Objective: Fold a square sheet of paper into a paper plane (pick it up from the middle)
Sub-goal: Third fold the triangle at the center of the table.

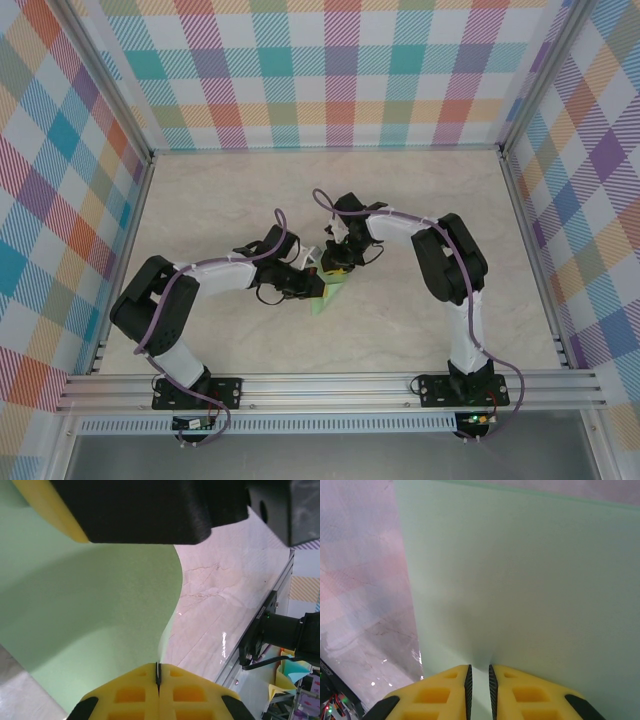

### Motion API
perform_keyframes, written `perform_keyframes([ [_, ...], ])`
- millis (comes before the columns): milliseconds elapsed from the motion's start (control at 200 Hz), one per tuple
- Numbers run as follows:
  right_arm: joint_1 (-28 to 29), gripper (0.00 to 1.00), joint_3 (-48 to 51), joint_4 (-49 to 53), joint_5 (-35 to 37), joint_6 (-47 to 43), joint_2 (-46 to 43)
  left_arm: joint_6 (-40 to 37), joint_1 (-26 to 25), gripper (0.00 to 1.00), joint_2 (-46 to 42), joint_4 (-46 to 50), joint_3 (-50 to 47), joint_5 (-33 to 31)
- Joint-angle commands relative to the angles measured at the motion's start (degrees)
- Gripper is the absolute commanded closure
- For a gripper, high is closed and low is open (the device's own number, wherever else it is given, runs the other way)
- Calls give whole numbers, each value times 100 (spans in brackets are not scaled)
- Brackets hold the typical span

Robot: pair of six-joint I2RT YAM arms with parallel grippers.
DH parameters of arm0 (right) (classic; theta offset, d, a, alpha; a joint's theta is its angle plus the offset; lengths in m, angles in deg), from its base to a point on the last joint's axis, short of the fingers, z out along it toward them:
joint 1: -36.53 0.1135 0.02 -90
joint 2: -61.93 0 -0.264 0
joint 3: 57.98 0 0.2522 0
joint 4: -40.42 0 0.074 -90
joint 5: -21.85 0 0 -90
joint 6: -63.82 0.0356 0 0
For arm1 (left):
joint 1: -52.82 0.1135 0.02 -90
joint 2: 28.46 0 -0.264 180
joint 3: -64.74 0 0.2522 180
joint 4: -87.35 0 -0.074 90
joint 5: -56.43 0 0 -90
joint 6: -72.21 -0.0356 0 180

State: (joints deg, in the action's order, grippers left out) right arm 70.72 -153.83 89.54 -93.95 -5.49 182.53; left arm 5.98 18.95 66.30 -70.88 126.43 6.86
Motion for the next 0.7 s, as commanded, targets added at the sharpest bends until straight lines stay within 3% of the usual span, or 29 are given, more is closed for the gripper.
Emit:
perform_keyframes([
  [0,26,80,-71,275,70,-48,-178,-87,73,99,118,297,177,-212],
  [375,21,79,-7,-73,875,832,-471,-265,73,99,139,457,281,-544],
  [695,17,83,-14,142,1241,736,-60,-313,91,99,169,499,355,-654],
])
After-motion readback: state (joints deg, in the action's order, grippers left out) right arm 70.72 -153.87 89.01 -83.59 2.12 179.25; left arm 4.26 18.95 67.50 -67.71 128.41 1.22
